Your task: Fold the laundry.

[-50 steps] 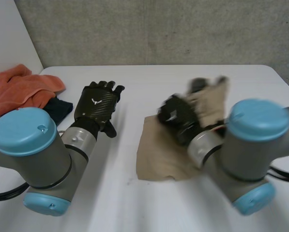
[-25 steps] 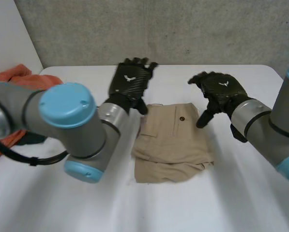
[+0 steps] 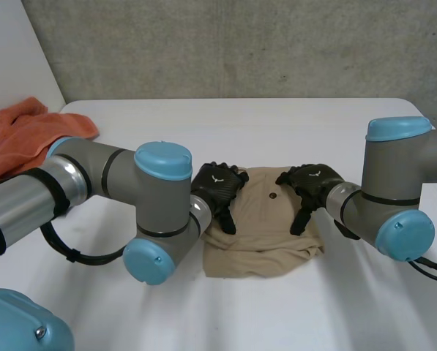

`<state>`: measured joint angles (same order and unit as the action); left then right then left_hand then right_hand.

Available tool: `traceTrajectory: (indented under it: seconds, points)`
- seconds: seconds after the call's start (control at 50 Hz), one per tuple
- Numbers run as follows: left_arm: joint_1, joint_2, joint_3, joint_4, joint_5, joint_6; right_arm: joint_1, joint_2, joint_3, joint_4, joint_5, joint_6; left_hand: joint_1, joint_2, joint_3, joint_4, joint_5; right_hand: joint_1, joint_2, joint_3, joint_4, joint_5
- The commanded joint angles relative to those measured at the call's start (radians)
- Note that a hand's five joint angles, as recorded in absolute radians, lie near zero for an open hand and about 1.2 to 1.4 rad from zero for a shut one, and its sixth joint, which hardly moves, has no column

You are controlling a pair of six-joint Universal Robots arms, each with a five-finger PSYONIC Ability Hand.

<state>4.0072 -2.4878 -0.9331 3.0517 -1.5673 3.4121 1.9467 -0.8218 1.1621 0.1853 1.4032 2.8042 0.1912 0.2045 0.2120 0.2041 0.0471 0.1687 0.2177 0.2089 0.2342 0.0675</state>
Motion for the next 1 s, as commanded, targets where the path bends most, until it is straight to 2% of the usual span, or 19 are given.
traceTrajectory:
  seconds: [0.02, 0.12, 0.2, 0.24, 0.34, 0.46, 0.5, 0.6, 0.78, 0.88, 1.0]
  points:
    - [0.006, 0.018, 0.01, -0.048, 0.009, 0.073, -0.003, -0.062, 0.019, -0.015, 0.03, -0.049, 0.005, -0.009, -0.016, -0.008, -0.026, 0.006, -0.043, -0.034, -0.06, -0.068]
    - [0.01, 0.099, 0.004, -0.057, 0.039, 0.07, -0.009, -0.123, 0.077, -0.064, 0.033, -0.034, -0.01, -0.023, -0.031, -0.023, -0.04, 0.006, -0.043, -0.034, -0.06, -0.068]
    - [0.029, 0.197, -0.026, -0.057, 0.099, 0.058, -0.015, -0.223, 0.197, -0.177, 0.057, 0.011, -0.016, -0.029, -0.037, -0.029, -0.046, 0.006, -0.043, -0.034, -0.06, -0.068]
    - [0.044, 0.272, -0.062, -0.057, 0.136, 0.033, -0.014, -0.307, 0.277, -0.233, 0.095, 0.078, -0.017, -0.03, -0.038, -0.03, -0.047, 0.006, -0.043, -0.034, -0.06, -0.068]
    - [0.098, 0.423, -0.139, -0.057, 0.251, -0.046, -0.021, -0.396, 0.415, -0.253, 0.14, 0.233, -0.017, -0.03, -0.038, -0.03, -0.047, 0.006, -0.043, -0.034, -0.06, -0.068]
    - [0.154, 0.523, -0.22, -0.06, 0.436, -0.152, -0.038, -0.408, 0.559, -0.253, 0.087, 0.372, -0.016, -0.029, -0.037, -0.029, -0.046, 0.006, -0.043, -0.034, -0.06, -0.068]
    - [0.162, 0.537, -0.234, -0.06, 0.46, -0.165, -0.038, -0.408, 0.585, -0.254, 0.059, 0.393, -0.013, -0.026, -0.034, -0.026, -0.043, 0.006, -0.043, -0.034, -0.06, -0.068]
    - [0.177, 0.555, -0.263, -0.062, 0.474, -0.177, -0.038, -0.396, 0.631, -0.282, 0.011, 0.434, -0.013, -0.026, -0.034, -0.026, -0.043, 0.006, -0.043, -0.034, -0.06, -0.068]
    - [0.173, 0.549, -0.289, -0.06, 0.474, -0.177, -0.029, -0.297, 0.601, -0.382, 0.01, 0.465, -0.01, -0.023, -0.031, -0.023, -0.04, 0.019, -0.03, -0.021, -0.047, -0.055]
    - [0.171, 0.546, -0.296, -0.06, 0.475, -0.178, -0.028, -0.254, 0.57, -0.42, 0.011, 0.465, -0.01, -0.023, -0.031, -0.023, -0.04, 0.171, 0.122, 0.131, 0.106, 0.098]
    - [0.173, 0.544, -0.305, -0.057, 0.475, -0.178, -0.026, -0.192, 0.507, -0.428, 0.011, 0.462, -0.01, -0.023, -0.031, -0.023, -0.04, 0.518, 0.469, 0.477, 0.452, 0.444]
